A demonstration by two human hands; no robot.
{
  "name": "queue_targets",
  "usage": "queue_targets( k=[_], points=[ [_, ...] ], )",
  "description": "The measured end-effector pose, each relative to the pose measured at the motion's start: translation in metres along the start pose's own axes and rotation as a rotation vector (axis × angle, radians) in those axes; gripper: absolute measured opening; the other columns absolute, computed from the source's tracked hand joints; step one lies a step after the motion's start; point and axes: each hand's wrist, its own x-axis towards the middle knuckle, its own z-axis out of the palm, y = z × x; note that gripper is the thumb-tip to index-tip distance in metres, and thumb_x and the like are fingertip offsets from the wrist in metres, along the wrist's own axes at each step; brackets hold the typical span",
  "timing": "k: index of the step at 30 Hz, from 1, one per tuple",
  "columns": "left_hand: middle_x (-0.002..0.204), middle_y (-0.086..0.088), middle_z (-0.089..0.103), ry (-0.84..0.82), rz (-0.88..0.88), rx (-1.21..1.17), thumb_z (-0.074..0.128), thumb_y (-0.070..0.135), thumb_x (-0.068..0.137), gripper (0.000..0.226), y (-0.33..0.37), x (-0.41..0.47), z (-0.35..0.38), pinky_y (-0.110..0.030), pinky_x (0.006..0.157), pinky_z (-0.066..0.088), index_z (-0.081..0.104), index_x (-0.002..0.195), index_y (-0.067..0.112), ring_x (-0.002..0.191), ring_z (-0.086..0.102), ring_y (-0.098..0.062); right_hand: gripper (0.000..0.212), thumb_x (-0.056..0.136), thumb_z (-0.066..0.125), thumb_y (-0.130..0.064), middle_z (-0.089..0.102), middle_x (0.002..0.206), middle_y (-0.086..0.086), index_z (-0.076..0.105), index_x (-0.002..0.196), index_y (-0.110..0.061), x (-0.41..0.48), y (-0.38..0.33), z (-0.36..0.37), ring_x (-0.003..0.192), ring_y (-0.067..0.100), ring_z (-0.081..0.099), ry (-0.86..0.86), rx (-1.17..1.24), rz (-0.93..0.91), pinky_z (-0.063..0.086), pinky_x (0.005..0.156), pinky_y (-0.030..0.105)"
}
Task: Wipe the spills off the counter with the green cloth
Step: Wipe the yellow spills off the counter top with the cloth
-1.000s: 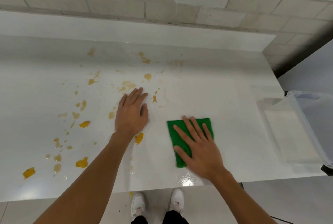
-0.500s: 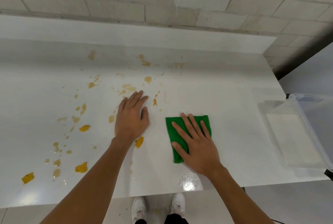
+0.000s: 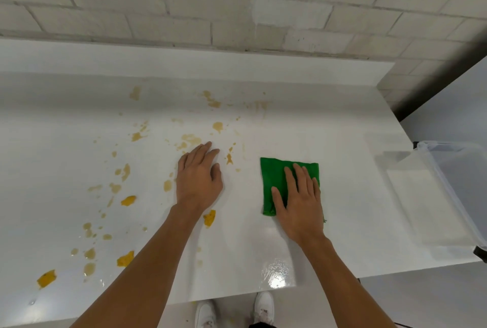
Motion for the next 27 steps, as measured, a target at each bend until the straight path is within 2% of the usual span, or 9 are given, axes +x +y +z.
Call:
queue_targets(
  k=[6, 9, 14, 18, 22, 24, 27],
  points=[
    [0.166, -0.001, 0.039, -0.018, 0.004, 0.075, 0.038, 0.034, 0.101, 0.054, -0.005, 0.009, 0.004, -0.05, 0.13, 0.016, 0.053, 0.151, 0.02, 0.157, 0.027, -0.019, 0.074, 0.106, 0.003, -0.053, 0.005, 0.179, 0.009, 0.012, 0.171, -0.019, 0.04, -0.004, 0.005, 0.166, 0.031, 0.003, -0.112, -0.127, -0.063, 0.006, 0.133, 0.056],
    [0.167, 0.0, 0.037, -0.012, 0.002, 0.08, 0.038, 0.035, 0.102, 0.055, -0.005, 0.006, 0.005, -0.05, 0.13, 0.016, 0.051, 0.153, 0.021, 0.158, 0.026, -0.017, 0.071, 0.104, 0.0, -0.059, -0.009, 0.178, 0.009, -0.003, 0.17, -0.033, 0.059, -0.027, 0.01, 0.165, 0.033, -0.009, -0.15, -0.141, -0.101, -0.006, 0.132, 0.056],
    [0.168, 0.003, 0.036, -0.015, -0.009, 0.074, 0.038, 0.036, 0.102, 0.055, -0.005, 0.008, 0.003, -0.048, 0.13, 0.016, 0.051, 0.153, 0.023, 0.158, 0.024, -0.014, 0.063, 0.109, 0.012, -0.063, -0.009, 0.179, 0.001, 0.004, 0.169, -0.045, 0.028, -0.011, 0.006, 0.165, 0.024, -0.012, -0.139, -0.116, -0.252, -0.002, 0.133, 0.055],
    [0.168, 0.003, 0.036, -0.002, -0.008, 0.077, 0.039, 0.036, 0.101, 0.055, -0.004, 0.007, 0.005, -0.048, 0.13, 0.016, 0.052, 0.153, 0.023, 0.158, 0.024, -0.013, 0.067, 0.106, 0.01, -0.067, -0.012, 0.179, -0.001, 0.002, 0.169, -0.044, 0.036, 0.015, -0.002, 0.165, 0.022, -0.015, -0.153, -0.125, -0.107, -0.003, 0.132, 0.057],
    [0.167, 0.004, 0.037, 0.009, -0.011, 0.081, 0.039, 0.036, 0.101, 0.054, -0.004, 0.007, 0.005, -0.047, 0.13, 0.016, 0.053, 0.152, 0.024, 0.158, 0.025, -0.014, 0.074, 0.103, 0.005, -0.062, -0.013, 0.178, 0.003, 0.002, 0.171, -0.034, 0.07, -0.005, 0.0, 0.165, 0.031, -0.012, -0.18, -0.166, -0.109, -0.003, 0.131, 0.061],
    [0.167, 0.004, 0.037, 0.008, -0.016, 0.078, 0.04, 0.035, 0.101, 0.054, -0.003, 0.008, 0.005, -0.047, 0.13, 0.016, 0.053, 0.152, 0.024, 0.158, 0.026, -0.014, 0.073, 0.105, 0.006, -0.057, -0.012, 0.178, 0.003, 0.003, 0.171, -0.027, 0.074, -0.009, 0.003, 0.165, 0.031, -0.012, -0.185, -0.154, -0.144, 0.002, 0.132, 0.059],
    [0.167, 0.003, 0.039, 0.02, -0.02, 0.077, 0.041, 0.034, 0.1, 0.054, -0.002, 0.009, 0.006, -0.048, 0.129, 0.017, 0.054, 0.151, 0.024, 0.157, 0.028, -0.015, 0.068, 0.109, 0.008, -0.055, -0.015, 0.178, 0.0, 0.0, 0.171, -0.028, 0.066, -0.005, 0.004, 0.164, 0.028, -0.018, -0.184, -0.137, -0.213, 0.0, 0.133, 0.056]
  ],
)
